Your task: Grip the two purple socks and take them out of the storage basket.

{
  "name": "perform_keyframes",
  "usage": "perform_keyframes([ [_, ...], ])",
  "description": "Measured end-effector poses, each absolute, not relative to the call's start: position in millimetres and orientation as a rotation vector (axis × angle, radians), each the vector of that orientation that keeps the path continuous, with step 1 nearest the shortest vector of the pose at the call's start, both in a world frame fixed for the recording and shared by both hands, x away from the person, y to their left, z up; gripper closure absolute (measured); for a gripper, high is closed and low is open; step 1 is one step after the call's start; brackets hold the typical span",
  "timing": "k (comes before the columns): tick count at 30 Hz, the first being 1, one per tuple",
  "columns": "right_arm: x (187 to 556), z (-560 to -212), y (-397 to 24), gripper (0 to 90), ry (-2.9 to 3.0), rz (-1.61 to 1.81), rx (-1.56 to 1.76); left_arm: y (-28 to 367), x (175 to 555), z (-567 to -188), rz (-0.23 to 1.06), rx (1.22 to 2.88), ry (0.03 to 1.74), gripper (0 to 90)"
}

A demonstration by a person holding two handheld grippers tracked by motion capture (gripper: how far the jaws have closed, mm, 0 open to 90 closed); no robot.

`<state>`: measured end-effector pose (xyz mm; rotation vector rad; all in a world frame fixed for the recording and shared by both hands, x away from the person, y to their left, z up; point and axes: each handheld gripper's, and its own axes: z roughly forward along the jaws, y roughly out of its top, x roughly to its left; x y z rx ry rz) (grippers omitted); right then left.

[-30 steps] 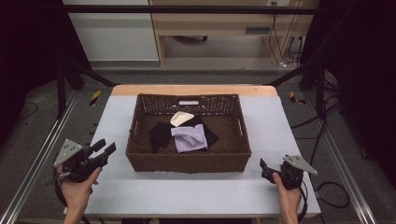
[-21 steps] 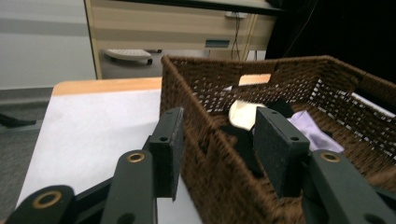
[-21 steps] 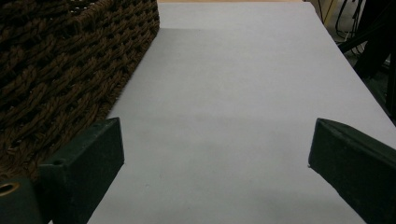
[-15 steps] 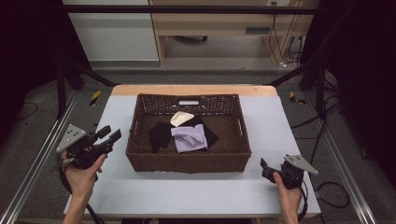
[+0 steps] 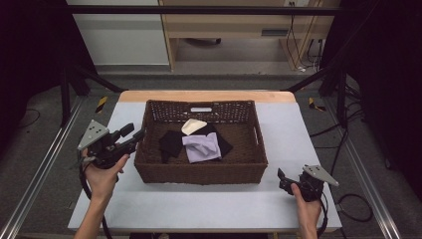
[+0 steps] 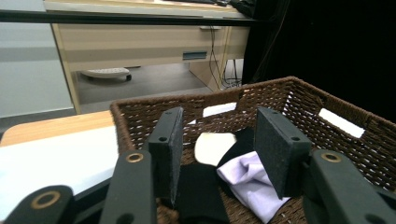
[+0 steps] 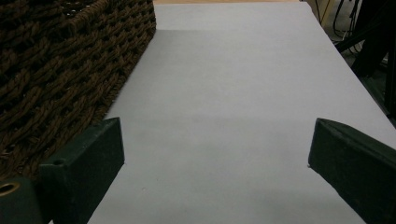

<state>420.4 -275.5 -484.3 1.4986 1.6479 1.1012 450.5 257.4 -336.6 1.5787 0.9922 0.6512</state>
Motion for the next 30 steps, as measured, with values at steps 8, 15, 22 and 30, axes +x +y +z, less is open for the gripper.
perform_keyframes([
  [8,421,-484,-275,4.1,1.655,1.098,1.498,236,464,-332,0.634,1.603,0.977,52.4],
  [15,420,-484,-275,4.1,1.651,1.099,1.499,214,481,-331,0.627,1.630,0.970,52.8],
  [22,420,-485,-275,4.1,1.654,1.095,1.497,200,497,-330,0.604,1.636,0.980,52.8],
  [30,420,-484,-275,4.0,1.654,1.095,1.498,185,518,-337,0.607,1.659,1.004,52.8],
])
